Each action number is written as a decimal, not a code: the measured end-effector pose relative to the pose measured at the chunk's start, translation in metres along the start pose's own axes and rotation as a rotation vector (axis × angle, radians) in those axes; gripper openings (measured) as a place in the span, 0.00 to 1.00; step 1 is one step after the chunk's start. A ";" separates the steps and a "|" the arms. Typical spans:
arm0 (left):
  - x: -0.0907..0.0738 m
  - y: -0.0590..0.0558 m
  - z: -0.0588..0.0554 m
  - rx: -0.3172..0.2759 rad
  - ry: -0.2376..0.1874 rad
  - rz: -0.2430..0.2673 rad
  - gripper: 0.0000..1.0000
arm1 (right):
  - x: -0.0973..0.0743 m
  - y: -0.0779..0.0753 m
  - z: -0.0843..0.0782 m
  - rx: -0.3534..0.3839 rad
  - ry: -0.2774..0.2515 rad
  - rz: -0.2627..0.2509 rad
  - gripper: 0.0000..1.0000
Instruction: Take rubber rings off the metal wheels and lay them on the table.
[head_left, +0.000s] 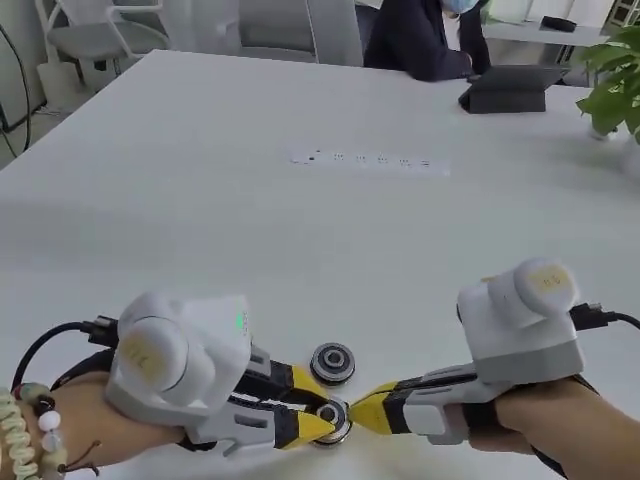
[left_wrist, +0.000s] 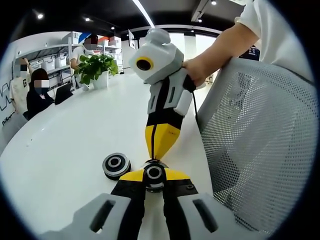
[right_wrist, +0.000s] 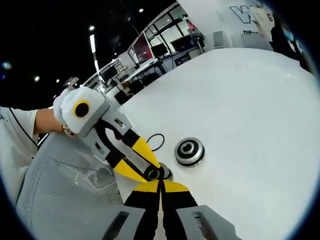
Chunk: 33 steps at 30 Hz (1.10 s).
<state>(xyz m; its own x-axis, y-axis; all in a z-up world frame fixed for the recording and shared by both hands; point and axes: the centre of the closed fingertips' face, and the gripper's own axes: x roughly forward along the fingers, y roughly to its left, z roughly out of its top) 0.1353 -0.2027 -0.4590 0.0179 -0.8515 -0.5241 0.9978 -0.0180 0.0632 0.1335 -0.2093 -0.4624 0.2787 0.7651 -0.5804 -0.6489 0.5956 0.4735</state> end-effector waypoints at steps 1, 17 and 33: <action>0.000 0.000 0.000 0.000 0.001 0.000 0.07 | 0.000 0.000 0.000 0.001 0.000 0.001 0.00; 0.001 0.000 0.000 0.002 0.007 -0.003 0.07 | 0.000 0.005 0.003 -0.008 -0.001 0.011 0.00; 0.001 0.000 0.001 -0.009 -0.002 -0.001 0.07 | 0.002 0.010 0.006 -0.048 -0.001 0.022 0.00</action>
<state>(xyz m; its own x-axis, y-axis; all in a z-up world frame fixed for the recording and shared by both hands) 0.1350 -0.2046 -0.4587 0.0167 -0.8527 -0.5221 0.9984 -0.0139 0.0548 0.1317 -0.2003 -0.4554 0.2653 0.7781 -0.5694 -0.6878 0.5666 0.4539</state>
